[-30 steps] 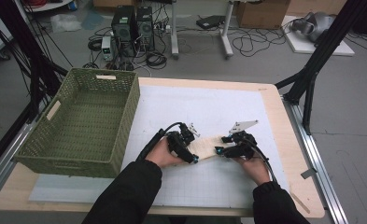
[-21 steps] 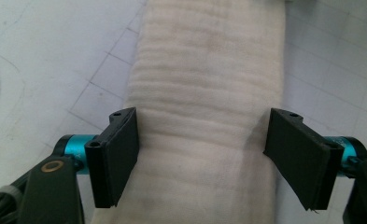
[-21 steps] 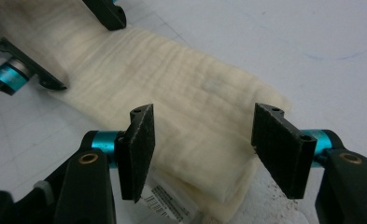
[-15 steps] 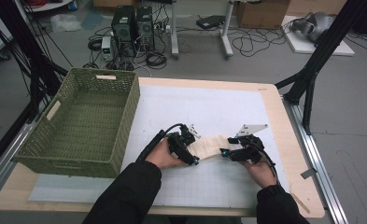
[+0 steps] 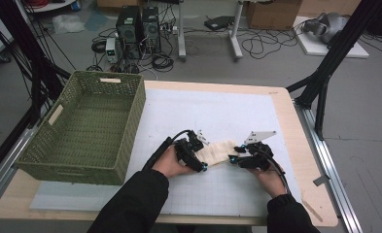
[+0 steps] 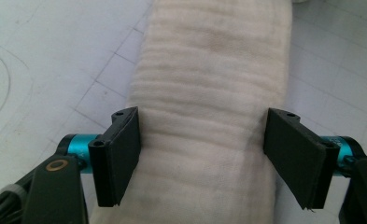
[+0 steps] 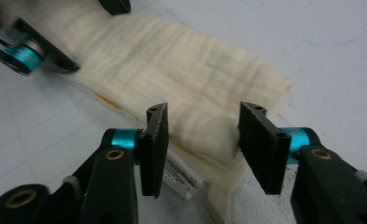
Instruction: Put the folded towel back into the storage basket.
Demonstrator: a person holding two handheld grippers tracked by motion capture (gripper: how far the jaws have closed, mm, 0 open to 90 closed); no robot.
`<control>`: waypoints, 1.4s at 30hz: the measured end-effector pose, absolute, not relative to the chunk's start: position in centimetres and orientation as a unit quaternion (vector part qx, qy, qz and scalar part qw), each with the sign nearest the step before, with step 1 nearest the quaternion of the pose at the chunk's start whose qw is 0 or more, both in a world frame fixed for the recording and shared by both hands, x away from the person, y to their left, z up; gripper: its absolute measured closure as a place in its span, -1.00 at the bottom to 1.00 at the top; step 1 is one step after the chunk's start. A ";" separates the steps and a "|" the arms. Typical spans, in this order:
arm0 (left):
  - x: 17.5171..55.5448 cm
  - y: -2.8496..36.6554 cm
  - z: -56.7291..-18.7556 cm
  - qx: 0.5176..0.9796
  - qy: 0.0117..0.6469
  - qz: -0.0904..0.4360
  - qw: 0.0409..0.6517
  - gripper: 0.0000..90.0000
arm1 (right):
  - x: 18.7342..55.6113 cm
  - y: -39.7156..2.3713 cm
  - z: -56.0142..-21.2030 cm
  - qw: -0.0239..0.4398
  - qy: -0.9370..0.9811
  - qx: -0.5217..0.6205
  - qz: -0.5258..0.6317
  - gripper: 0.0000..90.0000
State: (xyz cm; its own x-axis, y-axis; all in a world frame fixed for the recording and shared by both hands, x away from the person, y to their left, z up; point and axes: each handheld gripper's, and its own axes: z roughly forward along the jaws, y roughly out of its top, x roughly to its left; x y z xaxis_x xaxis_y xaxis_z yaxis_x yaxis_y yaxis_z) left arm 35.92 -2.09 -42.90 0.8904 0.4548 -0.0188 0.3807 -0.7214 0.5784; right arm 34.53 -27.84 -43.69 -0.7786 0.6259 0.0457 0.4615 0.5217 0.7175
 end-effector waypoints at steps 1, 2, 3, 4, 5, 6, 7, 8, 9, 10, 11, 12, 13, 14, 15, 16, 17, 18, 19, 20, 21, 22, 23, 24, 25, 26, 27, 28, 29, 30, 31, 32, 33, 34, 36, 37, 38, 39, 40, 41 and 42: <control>36.0 -2.1 -42.8 0.926 0.227 0.059 0.295 -0.40 | 34.7 -27.9 -43.9 0.103 0.865 0.318 0.375 0.29; 36.0 -2.2 -42.8 0.926 0.229 0.055 0.294 -0.40 | 34.9 -27.9 -44.0 0.101 0.864 0.318 0.378 0.35; 36.2 -2.2 -42.7 0.926 0.232 0.051 0.295 -0.40 | 34.9 -28.0 -44.0 0.100 0.863 0.319 0.378 0.38; 36.4 -2.1 -42.5 0.923 0.235 0.048 0.299 -0.40 | 35.0 -28.0 -44.1 0.097 0.863 0.321 0.378 0.39; 36.5 -2.2 -42.5 0.923 0.235 0.051 0.302 -0.39 | 35.0 -28.1 -44.1 0.097 0.862 0.322 0.380 0.39; 36.5 -2.3 -42.6 0.924 0.234 0.049 0.299 -0.39 | 35.0 -28.1 -44.1 0.096 0.862 0.322 0.380 0.39; 36.5 -2.5 -42.7 0.925 0.233 0.047 0.295 -0.41 | 35.0 -28.0 -44.1 0.099 0.863 0.320 0.378 0.39; 36.5 -2.6 -42.7 0.926 0.231 0.049 0.295 -0.45 | 34.9 -28.0 -44.1 0.101 0.864 0.319 0.377 0.39; 36.5 -2.8 -42.8 0.927 0.229 0.051 0.293 -0.46 | 34.9 -28.0 -44.1 0.101 0.864 0.319 0.377 0.39; 36.4 -2.9 -42.9 0.926 0.229 0.052 0.295 -0.49 | 35.0 -28.0 -44.1 0.100 0.864 0.318 0.378 0.39; 36.4 -2.9 -42.9 0.926 0.229 0.050 0.297 -0.52 | 35.0 -28.0 -44.1 0.100 0.864 0.317 0.378 0.39; 36.4 -2.9 -43.0 0.926 0.226 0.050 0.297 -0.55 | 35.0 -28.0 -44.1 0.100 0.864 0.317 0.377 0.39; 36.4 -2.9 -43.0 0.927 0.224 0.050 0.297 -0.56 | 35.0 -28.0 -44.1 0.100 0.864 0.318 0.378 0.38; 36.4 -2.9 -43.0 0.927 0.224 0.050 0.298 -0.56 | 34.9 -28.0 -44.1 0.100 0.865 0.318 0.376 0.37; 36.4 -2.9 -43.0 0.927 0.224 0.051 0.298 -0.55 | 34.9 -28.0 -44.1 0.101 0.865 0.316 0.376 0.37; 36.4 -2.9 -43.0 0.927 0.223 0.050 0.297 -0.55 | 34.9 -28.0 -44.1 0.101 0.866 0.314 0.376 0.37; 36.3 -2.9 -43.0 0.928 0.222 0.054 0.296 -0.54 | 34.9 -28.0 -44.1 0.101 0.866 0.315 0.376 0.36; 36.3 -3.0 -43.0 0.928 0.221 0.057 0.293 -0.54 | 34.9 -28.0 -44.1 0.101 0.866 0.314 0.376 0.36; 36.3 -3.0 -43.0 0.928 0.223 0.059 0.292 -0.53 | 34.9 -28.0 -44.1 0.102 0.866 0.314 0.375 0.36; 36.2 -3.1 -43.0 0.928 0.224 0.061 0.291 -0.52 | 35.0 -27.9 -44.1 0.103 0.866 0.313 0.375 0.35; 36.2 -3.1 -43.0 0.928 0.225 0.062 0.290 -0.51 | 34.9 -27.9 -44.1 0.102 0.866 0.314 0.375 0.35; 36.2 -3.1 -43.0 0.927 0.228 0.063 0.292 -0.49 | 34.9 -27.9 -44.1 0.101 0.867 0.314 0.374 0.34; 36.3 -3.0 -42.9 0.925 0.233 0.064 0.292 -0.44 | 34.9 -27.9 -44.1 0.102 0.867 0.314 0.374 0.34; 36.3 -2.9 -42.8 0.925 0.233 0.066 0.291 -0.37 | 34.9 -27.9 -44.0 0.102 0.867 0.314 0.374 0.33; 36.4 -2.8 -42.8 0.924 0.235 0.073 0.293 -0.27 | 34.9 -27.9 -44.1 0.103 0.866 0.314 0.374 0.32; 36.5 -2.7 -42.8 0.923 0.237 0.074 0.295 -0.15 | 34.9 -27.9 -44.0 0.103 0.866 0.314 0.374 0.31; 36.5 -2.7 -42.7 0.923 0.235 0.075 0.294 -0.11 | 34.9 -27.8 -44.0 0.104 0.866 0.315 0.374 0.30; 36.4 -2.7 -42.7 0.923 0.236 0.077 0.294 -0.10 | 34.9 -27.8 -44.0 0.105 0.866 0.314 0.374 0.29; 36.4 -2.7 -42.7 0.923 0.237 0.076 0.294 -0.10 | 34.9 -27.8 -44.0 0.105 0.867 0.313 0.374 0.29; 36.4 -2.7 -42.7 0.923 0.238 0.077 0.294 -0.08 | 34.9 -27.8 -44.1 0.105 0.866 0.314 0.375 0.29; 36.4 -2.7 -42.7 0.922 0.237 0.081 0.296 -0.02 | 34.9 -27.8 -44.1 0.106 0.866 0.313 0.375 0.28; 36.4 -2.7 -42.6 0.921 0.237 0.081 0.297 0.09 | 34.9 -27.8 -44.0 0.106 0.865 0.314 0.376 0.28; 36.5 -2.7 -42.6 0.922 0.235 0.084 0.297 0.13 | 34.9 -27.8 -44.0 0.105 0.865 0.315 0.376 0.26; 36.5 -2.7 -42.6 0.922 0.234 0.084 0.298 0.15 | 35.0 -27.8 -44.0 0.107 0.865 0.315 0.376 0.26; 36.5 -2.7 -42.6 0.921 0.234 0.083 0.300 0.23 | 35.0 -27.8 -44.0 0.105 0.863 0.318 0.378 0.26; 36.4 -2.8 -42.6 0.921 0.230 0.082 0.303 0.32 | 35.0 -27.9 -44.1 0.104 0.863 0.317 0.379 0.26; 36.3 -2.8 -42.6 0.922 0.225 0.082 0.304 0.45 | 35.0 -27.9 -44.1 0.105 0.863 0.317 0.379 0.26; 36.3 -2.9 -42.6 0.922 0.223 0.082 0.305 0.51 | 35.1 -27.8 -44.1 0.106 0.863 0.317 0.379 0.26; 36.4 -2.8 -42.6 0.922 0.224 0.078 0.307 0.50 | 35.1 -27.8 -44.1 0.104 0.862 0.319 0.379 0.26; 36.6 -2.6 -42.6 0.922 0.225 0.067 0.309 0.47 | 35.1 -27.8 -44.1 0.104 0.863 0.318 0.379 0.26; 36.8 -2.5 -42.7 0.920 0.229 0.044 0.316 0.39 | 35.1 -27.9 -44.1 0.103 0.862 0.318 0.381 0.27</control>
State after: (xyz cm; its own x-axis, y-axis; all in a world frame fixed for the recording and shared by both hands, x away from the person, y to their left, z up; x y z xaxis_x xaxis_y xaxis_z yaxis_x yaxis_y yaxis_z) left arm 36.79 -2.48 -42.65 0.8914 0.4489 -0.0628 0.3927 -0.6956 0.6017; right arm 35.13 -27.85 -44.14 -0.7766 0.6267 0.0644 0.4693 0.5073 0.7227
